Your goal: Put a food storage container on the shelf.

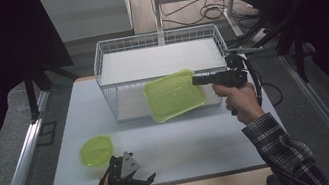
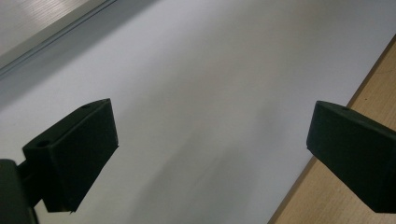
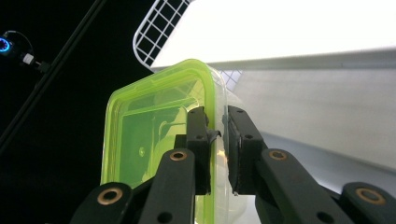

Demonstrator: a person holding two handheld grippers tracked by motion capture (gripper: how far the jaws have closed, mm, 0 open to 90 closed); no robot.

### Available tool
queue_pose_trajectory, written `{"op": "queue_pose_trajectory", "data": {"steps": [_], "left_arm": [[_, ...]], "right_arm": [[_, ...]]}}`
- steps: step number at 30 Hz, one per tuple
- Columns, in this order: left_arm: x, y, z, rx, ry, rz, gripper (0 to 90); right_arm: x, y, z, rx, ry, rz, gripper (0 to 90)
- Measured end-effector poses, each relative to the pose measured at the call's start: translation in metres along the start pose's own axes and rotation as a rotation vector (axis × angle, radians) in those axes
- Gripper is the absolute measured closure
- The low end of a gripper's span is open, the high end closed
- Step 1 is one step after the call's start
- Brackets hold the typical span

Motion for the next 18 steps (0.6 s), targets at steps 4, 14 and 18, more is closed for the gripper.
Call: {"op": "queue_pose_trajectory", "data": {"steps": [4, 14, 18], "left_arm": [[0.000, 0.000, 0.000, -0.001, 0.002, 0.001, 1.8], [0.000, -0.001, -0.001, -0.005, 0.004, 0.003, 1.8], [-0.001, -0.001, -0.001, -0.007, 0.004, 0.004, 1.8]], "right_arm": [[-0.004, 0.009, 0.000, 0.017, 0.001, -0.001, 80.3], [-0.011, 0.038, -0.005, 0.065, -0.036, 0.009, 80.3], [-0.012, 0.050, -0.011, 0.081, -0.061, 0.008, 80.3]]}}
Point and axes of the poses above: each handheld gripper's, and its own axes: z roughly backward along the jaws, y roughly out of its top, x roughly to its right, the point moved 4 cm from there along -z, roughly forward along the jaws, and after that the axes turned 1 degree about -z, right-handed, at the moved point
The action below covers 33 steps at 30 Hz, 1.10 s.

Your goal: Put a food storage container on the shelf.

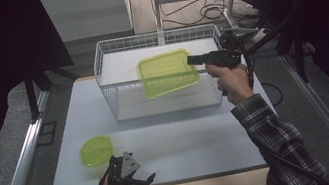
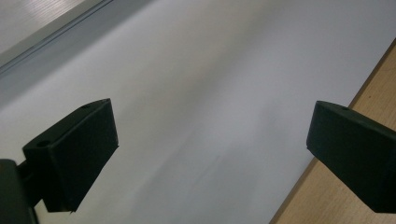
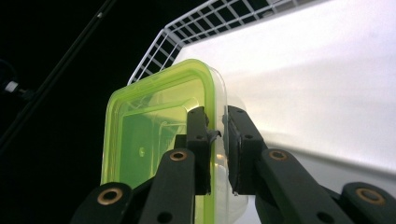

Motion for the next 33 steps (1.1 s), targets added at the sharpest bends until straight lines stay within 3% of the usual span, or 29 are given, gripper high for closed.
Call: {"op": "queue_pose_trajectory", "data": {"steps": [14, 25, 28, 33], "left_arm": [[0.000, 0.000, 0.000, -0.002, -0.004, -0.001, 1.8], [0.000, 0.000, 0.000, -0.004, -0.004, -0.009, 1.8], [0.001, 0.000, 0.000, -0.005, -0.007, -0.007, 1.8], [0.001, -0.001, -0.001, -0.011, -0.008, -0.011, 1.8]], "right_arm": [[0.001, 0.035, -0.030, 0.057, -0.100, -0.013, 80.3], [0.012, 0.044, -0.043, 0.091, -0.145, -0.035, 79.9], [0.014, 0.043, -0.045, 0.093, -0.165, -0.010, 78.1], [0.016, 0.043, -0.049, 0.081, -0.243, 0.061, 72.8]]}}
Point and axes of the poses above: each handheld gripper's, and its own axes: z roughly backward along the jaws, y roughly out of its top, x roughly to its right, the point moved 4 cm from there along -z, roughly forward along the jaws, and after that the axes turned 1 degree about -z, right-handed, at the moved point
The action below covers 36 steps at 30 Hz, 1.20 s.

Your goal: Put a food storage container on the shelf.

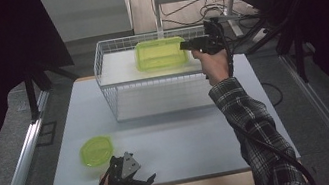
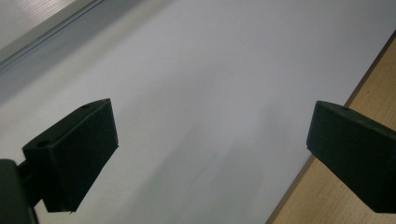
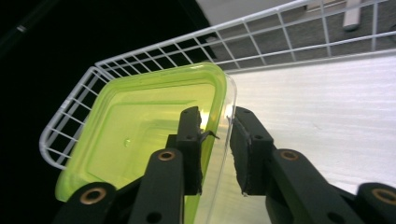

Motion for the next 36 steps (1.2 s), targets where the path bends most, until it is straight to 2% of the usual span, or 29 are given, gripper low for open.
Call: {"op": "queue_pose_trajectory", "data": {"steps": [6, 9, 11, 15, 18, 22, 25, 27, 32, 36], "left_arm": [[0.000, 0.000, 0.000, -0.003, 0.000, -0.001, 1.7], [0.000, 0.000, -0.001, -0.003, -0.001, -0.002, 1.7], [0.001, 0.000, -0.001, -0.004, -0.001, -0.003, 1.7], [0.001, 0.000, -0.001, -0.003, -0.001, -0.004, 1.7], [0.000, 0.000, 0.000, 0.001, -0.005, -0.001, 1.7], [0.001, 0.001, 0.002, 0.024, -0.030, 0.007, 1.7], [0.001, 0.002, 0.003, 0.035, -0.039, 0.013, 1.6], [0.000, 0.002, 0.003, 0.034, -0.035, 0.013, 1.6], [-0.002, 0.002, 0.003, 0.054, -0.023, 0.012, 2.3], [-0.005, 0.002, 0.004, 0.071, -0.021, 0.030, 2.6]], "right_arm": [[0.003, 0.000, -0.006, -0.009, -0.027, 0.035, 68.8], [0.003, 0.001, -0.009, -0.015, -0.040, 0.064, 63.3], [0.003, 0.002, -0.009, -0.015, -0.073, 0.096, 59.6], [0.002, 0.004, -0.009, -0.018, -0.103, 0.127, 53.6], [0.001, 0.004, -0.007, -0.017, -0.085, 0.132, 49.0], [-0.003, 0.003, -0.001, -0.032, -0.041, 0.154, 42.4], [-0.005, 0.000, 0.003, -0.040, -0.026, 0.175, 38.3], [-0.007, -0.003, 0.008, -0.042, -0.006, 0.188, 35.3], [-0.013, -0.010, 0.016, -0.047, 0.007, 0.243, 28.1], [-0.018, -0.015, 0.022, -0.046, 0.035, 0.271, 23.9]]}}
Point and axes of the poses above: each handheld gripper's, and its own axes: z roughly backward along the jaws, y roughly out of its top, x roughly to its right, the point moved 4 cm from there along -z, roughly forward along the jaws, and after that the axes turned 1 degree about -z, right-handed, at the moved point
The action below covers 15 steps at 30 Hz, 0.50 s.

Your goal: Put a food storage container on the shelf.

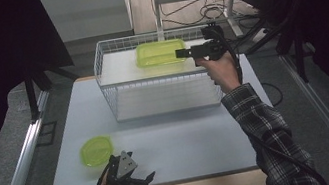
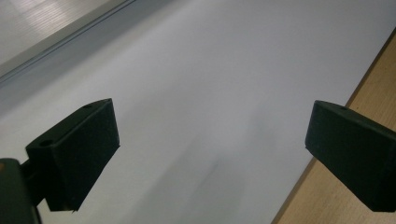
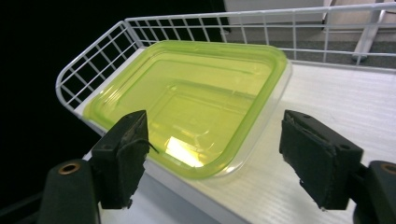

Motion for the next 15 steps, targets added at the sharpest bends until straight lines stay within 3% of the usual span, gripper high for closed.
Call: {"op": "queue_pose_trajectory", "data": {"steps": [7, 15], "left_arm": [[-0.002, 0.000, 0.000, 0.004, -0.020, 0.050, 4.3], [-0.002, -0.001, 0.000, 0.007, -0.019, 0.041, 4.7]], "right_arm": [[-0.010, -0.010, 0.008, -0.001, 0.022, 0.056, 16.5], [-0.014, -0.026, 0.014, -0.014, 0.040, 0.096, 9.5]]}}
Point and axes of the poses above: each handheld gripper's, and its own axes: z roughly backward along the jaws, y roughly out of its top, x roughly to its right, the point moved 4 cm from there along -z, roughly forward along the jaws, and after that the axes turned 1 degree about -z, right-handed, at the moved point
